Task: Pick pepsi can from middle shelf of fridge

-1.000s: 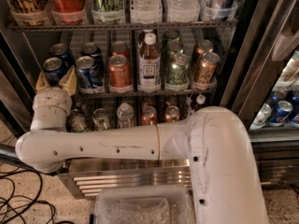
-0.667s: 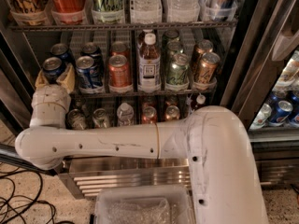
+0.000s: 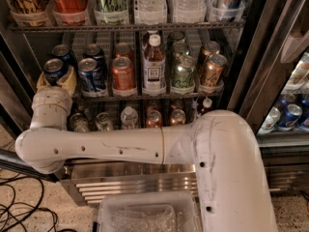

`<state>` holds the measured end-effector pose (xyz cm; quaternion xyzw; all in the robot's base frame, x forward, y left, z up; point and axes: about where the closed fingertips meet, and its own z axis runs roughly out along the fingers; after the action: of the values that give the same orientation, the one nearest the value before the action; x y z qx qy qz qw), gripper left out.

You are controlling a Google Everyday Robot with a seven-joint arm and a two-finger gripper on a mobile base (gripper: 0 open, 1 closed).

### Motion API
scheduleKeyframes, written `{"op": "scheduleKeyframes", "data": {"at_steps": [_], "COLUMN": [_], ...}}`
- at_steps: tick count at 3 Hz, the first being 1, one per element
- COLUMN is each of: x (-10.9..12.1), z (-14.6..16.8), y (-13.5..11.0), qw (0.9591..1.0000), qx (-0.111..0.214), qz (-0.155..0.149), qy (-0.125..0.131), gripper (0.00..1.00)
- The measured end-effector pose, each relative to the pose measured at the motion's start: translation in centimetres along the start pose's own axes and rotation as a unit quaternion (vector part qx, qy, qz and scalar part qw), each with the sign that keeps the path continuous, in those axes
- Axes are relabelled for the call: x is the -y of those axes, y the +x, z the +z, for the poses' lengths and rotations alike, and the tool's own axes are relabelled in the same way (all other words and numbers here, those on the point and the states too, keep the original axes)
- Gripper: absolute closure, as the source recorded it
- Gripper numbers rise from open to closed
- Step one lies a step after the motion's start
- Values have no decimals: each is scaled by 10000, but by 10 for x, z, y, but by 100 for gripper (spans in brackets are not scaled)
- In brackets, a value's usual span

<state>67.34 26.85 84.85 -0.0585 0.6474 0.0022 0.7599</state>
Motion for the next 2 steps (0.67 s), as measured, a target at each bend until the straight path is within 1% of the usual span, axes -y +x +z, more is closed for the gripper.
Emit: {"op": "scheduleKeyframes", "data": {"at_steps": [1,2], "x": [0,14], "z": [0,-9], "y": [-3,-17], "qw": [10000,9996], "qx": [1,287], "qz": [0,2], "qy": [0,-36], "gripper": [100,100]}}
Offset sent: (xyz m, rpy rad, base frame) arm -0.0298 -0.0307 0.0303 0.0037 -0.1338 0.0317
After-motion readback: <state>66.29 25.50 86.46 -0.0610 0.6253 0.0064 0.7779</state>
